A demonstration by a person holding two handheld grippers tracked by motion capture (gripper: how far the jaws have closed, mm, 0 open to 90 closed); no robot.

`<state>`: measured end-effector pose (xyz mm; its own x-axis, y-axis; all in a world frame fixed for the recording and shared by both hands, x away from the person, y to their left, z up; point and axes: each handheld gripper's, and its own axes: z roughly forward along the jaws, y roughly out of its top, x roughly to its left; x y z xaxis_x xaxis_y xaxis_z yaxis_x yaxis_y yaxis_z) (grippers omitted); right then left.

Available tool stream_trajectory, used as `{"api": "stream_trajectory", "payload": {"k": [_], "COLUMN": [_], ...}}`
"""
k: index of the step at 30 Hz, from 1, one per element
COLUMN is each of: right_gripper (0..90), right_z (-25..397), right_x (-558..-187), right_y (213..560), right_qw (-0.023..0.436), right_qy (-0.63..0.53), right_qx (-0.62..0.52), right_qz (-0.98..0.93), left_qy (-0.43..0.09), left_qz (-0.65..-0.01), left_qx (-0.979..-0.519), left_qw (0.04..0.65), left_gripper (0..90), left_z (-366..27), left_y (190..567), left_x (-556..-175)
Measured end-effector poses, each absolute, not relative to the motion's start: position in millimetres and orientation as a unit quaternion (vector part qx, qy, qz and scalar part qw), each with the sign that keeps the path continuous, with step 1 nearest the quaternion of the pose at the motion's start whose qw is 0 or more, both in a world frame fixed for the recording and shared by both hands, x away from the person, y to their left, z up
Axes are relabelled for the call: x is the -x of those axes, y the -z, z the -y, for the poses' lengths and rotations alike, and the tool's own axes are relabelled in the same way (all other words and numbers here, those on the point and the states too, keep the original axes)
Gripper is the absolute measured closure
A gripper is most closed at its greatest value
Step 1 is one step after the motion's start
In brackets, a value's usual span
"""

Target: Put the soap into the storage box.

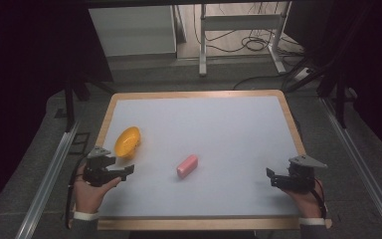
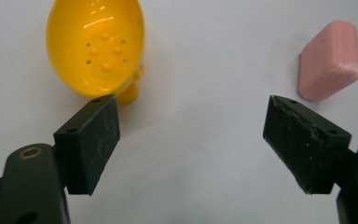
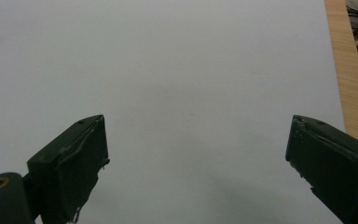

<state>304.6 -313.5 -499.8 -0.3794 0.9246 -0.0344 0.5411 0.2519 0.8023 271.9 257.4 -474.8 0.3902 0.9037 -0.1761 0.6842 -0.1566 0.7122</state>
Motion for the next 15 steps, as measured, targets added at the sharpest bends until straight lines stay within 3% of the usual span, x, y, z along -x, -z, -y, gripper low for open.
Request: {"api": "stream_trajectory", "payload": {"k": [15], "right_gripper": [5.3], "right_z": [316.6], "right_x": [-303.2], "right_y": [500.1], "right_qw": [0.266], "right_qy": [-0.359], "right_qx": [-0.491], "right_qz": [-0.748], "left_qy": [-0.149], "left_qz": [-0.518], "left_qx": [-0.756], "left_qw": [0.370], "left_gripper": [19.7], "left_z": [-250.4], "left_y": [462.4], "left_x": [-276.7]}}
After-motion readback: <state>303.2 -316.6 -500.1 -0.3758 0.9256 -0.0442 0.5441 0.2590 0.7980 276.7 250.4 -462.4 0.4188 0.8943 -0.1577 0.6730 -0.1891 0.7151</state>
